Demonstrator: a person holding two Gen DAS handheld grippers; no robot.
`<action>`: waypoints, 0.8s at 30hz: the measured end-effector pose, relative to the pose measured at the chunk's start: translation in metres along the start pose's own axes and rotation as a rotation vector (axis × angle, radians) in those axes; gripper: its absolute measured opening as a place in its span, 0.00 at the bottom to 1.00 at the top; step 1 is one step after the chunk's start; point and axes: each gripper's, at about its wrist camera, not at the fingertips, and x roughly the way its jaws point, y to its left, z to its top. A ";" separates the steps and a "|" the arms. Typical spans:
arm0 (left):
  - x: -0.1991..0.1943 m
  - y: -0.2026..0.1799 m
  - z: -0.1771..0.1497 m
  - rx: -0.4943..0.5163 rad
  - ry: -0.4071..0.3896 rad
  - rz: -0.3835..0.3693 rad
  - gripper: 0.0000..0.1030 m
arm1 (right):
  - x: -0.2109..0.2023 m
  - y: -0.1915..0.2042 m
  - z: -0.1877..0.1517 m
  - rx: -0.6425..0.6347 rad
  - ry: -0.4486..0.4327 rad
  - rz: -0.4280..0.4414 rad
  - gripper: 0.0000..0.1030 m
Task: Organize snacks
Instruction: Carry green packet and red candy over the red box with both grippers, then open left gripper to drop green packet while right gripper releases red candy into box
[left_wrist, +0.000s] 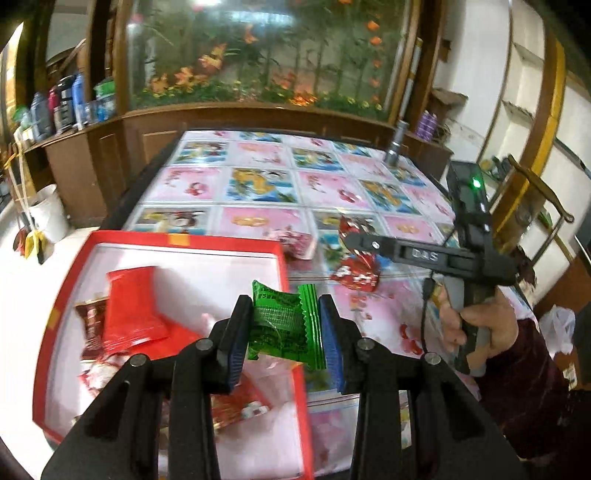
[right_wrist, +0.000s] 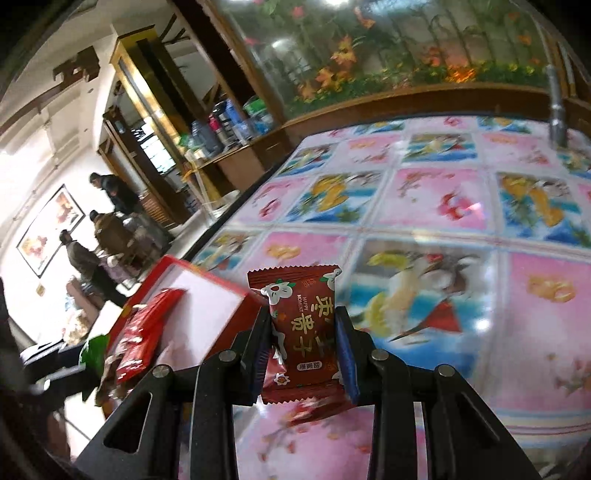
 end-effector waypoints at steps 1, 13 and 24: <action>-0.003 0.006 -0.001 -0.011 -0.006 0.014 0.33 | 0.002 0.003 -0.001 0.007 0.006 0.023 0.32; -0.012 0.049 -0.018 -0.100 -0.016 0.097 0.33 | 0.046 0.081 -0.020 -0.031 0.092 0.227 0.32; -0.012 0.071 -0.027 -0.159 -0.003 0.144 0.33 | 0.073 0.117 -0.030 -0.070 0.145 0.275 0.34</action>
